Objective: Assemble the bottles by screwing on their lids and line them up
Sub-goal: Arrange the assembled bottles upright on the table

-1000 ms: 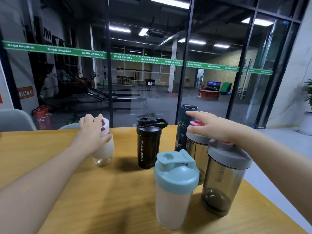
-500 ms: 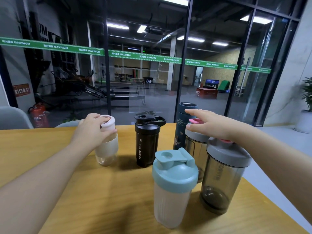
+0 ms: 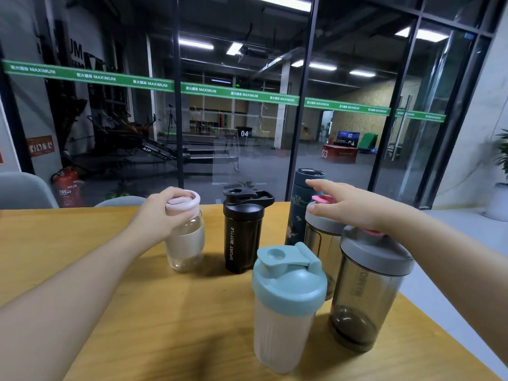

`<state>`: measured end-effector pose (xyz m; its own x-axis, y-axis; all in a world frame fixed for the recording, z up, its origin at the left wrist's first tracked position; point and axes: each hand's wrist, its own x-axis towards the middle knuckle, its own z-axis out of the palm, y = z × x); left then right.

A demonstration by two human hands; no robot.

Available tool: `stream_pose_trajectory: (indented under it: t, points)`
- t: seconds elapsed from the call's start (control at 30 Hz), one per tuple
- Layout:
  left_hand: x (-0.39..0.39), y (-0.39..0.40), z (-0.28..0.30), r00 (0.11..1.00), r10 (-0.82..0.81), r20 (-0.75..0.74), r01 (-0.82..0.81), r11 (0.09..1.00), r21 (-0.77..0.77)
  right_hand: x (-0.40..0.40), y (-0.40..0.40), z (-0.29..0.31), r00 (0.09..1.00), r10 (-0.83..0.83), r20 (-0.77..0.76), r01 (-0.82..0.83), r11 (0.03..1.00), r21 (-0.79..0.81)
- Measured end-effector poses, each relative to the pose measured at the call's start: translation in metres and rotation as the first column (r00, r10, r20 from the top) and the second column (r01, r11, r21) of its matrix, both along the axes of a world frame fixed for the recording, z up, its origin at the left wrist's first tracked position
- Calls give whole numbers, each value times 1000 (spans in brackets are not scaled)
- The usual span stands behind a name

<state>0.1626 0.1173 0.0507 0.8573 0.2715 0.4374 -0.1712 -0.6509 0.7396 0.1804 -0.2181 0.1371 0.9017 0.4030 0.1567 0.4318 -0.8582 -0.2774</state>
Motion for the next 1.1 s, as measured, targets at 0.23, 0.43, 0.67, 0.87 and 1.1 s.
stream_pose_trajectory:
  t: [0.23, 0.43, 0.67, 0.87, 1.1]
  points:
    - [-14, -4, 10, 997, -41, -64, 42, 999, 22, 0, 0, 0, 1000, 14, -11, -14, 1000, 11]
    - [-28, -2, 9, 996, -1, -86, 2, 1000, 12, -2, 0, 1, 1000, 10, -22, -9, 999, 33]
    - [-41, -9, 24, 986, -70, -152, 75, 997, 24, -1, -1, 3, 1000, -16, -9, 16, 1000, 6]
    - [-44, -31, 39, 958, -169, -232, 183, 982, 44, 1, 1, 2, 999, -44, -14, 44, 999, 10]
    - [-43, -64, 40, 938, -250, -239, 275, 958, 80, 4, 0, 1, 999, -37, -19, 37, 999, 12]
